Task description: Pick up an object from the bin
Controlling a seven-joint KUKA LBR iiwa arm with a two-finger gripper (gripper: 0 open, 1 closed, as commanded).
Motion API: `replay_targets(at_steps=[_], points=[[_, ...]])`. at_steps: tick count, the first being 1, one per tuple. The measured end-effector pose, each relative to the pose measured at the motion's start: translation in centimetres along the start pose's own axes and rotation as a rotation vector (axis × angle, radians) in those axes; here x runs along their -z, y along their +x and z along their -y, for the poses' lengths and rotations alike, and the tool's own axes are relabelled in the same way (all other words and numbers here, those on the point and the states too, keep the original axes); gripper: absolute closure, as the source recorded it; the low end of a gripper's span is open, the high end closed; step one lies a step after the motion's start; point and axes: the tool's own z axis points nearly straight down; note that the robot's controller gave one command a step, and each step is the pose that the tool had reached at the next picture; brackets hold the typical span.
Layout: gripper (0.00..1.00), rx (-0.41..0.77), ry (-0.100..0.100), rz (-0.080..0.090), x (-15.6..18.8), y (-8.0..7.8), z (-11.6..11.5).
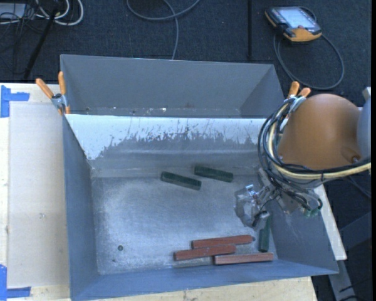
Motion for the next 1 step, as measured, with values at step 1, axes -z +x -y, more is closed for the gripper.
replay_targets(at_steps=[1], points=[[0.00, -0.312, -0.002, -0.006, -7.57, -1.30, -6.65]])
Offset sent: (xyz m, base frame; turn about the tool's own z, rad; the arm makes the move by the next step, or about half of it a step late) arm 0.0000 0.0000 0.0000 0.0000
